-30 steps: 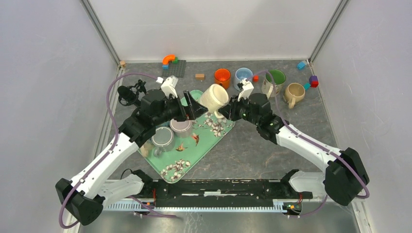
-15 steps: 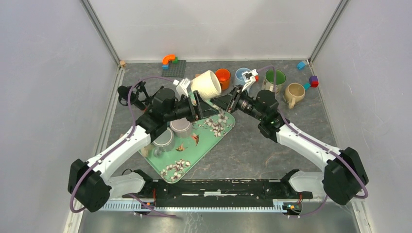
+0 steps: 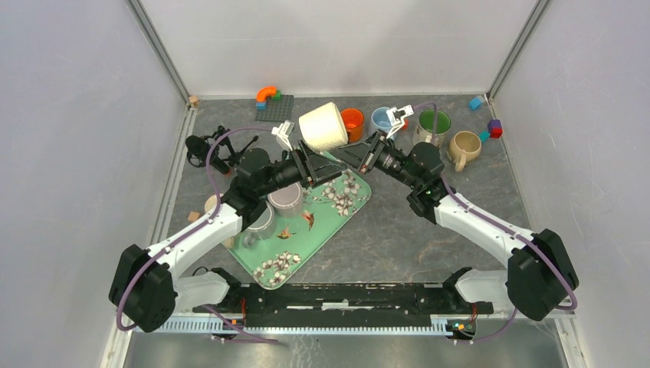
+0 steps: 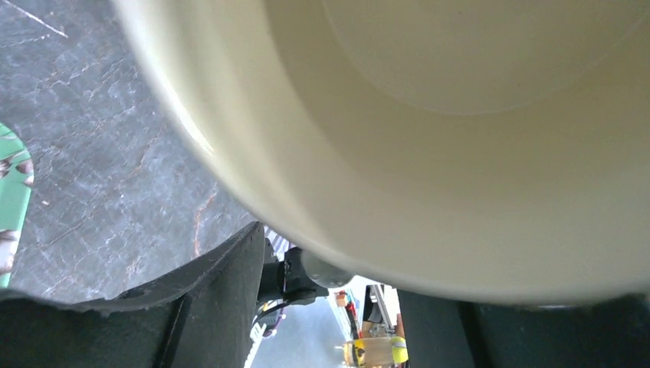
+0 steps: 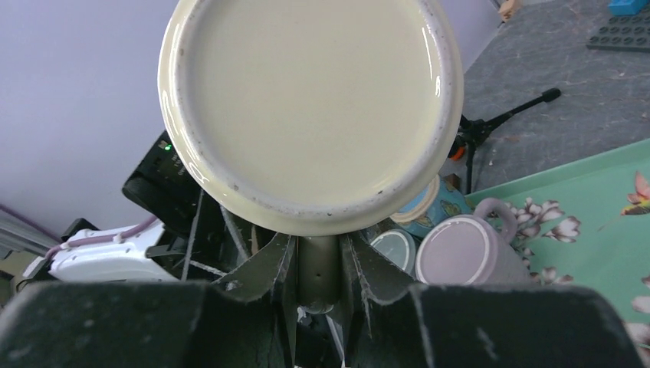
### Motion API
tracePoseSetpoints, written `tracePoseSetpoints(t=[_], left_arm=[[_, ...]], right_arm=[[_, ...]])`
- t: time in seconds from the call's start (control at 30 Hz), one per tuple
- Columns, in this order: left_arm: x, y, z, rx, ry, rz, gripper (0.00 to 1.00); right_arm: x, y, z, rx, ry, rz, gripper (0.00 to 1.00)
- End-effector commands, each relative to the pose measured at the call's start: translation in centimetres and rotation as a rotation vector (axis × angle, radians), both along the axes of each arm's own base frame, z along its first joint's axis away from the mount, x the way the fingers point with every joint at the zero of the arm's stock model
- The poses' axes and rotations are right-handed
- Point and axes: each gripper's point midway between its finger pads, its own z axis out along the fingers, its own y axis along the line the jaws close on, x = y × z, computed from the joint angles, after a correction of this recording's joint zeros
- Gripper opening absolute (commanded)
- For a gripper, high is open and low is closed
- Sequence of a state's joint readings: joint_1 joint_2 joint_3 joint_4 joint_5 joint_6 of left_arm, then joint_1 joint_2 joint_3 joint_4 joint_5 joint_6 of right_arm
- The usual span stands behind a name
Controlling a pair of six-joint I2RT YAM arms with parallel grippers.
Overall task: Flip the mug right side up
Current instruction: Turn over the cup on the tray.
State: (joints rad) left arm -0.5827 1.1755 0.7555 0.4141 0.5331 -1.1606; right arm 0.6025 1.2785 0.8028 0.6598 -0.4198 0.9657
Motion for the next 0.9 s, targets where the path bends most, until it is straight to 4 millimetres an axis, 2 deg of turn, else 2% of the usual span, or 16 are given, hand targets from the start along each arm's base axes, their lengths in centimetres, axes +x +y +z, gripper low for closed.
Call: tracePoseSetpoints(t=[0.0,0.33,0.6,0.87], left_arm=[[-0.1,0.4,3.1,-0.128,-0.04,0.019,0.67],[0.3,0.7,4.5,-0.191,-0.081,0.054,0.6],[0.5,0.5,4.0,-0.181,-0.077,0.051,0.52],[0.4,0.1,3.4,-0.178,-0.067,0.023,0.35]], right_arm=[[-1.8,-0.8,6.6,0.173,-0.183,0.034,0.0],[-2.2,-1.3,5.8,0.206,-0.149,0.048,0.0],[-2.1,-1.4,5.7,0.227,-0.122,0.06,0.0],[-2.0,-0.8,5.0,0.237,-0.08,0.101,0.0]])
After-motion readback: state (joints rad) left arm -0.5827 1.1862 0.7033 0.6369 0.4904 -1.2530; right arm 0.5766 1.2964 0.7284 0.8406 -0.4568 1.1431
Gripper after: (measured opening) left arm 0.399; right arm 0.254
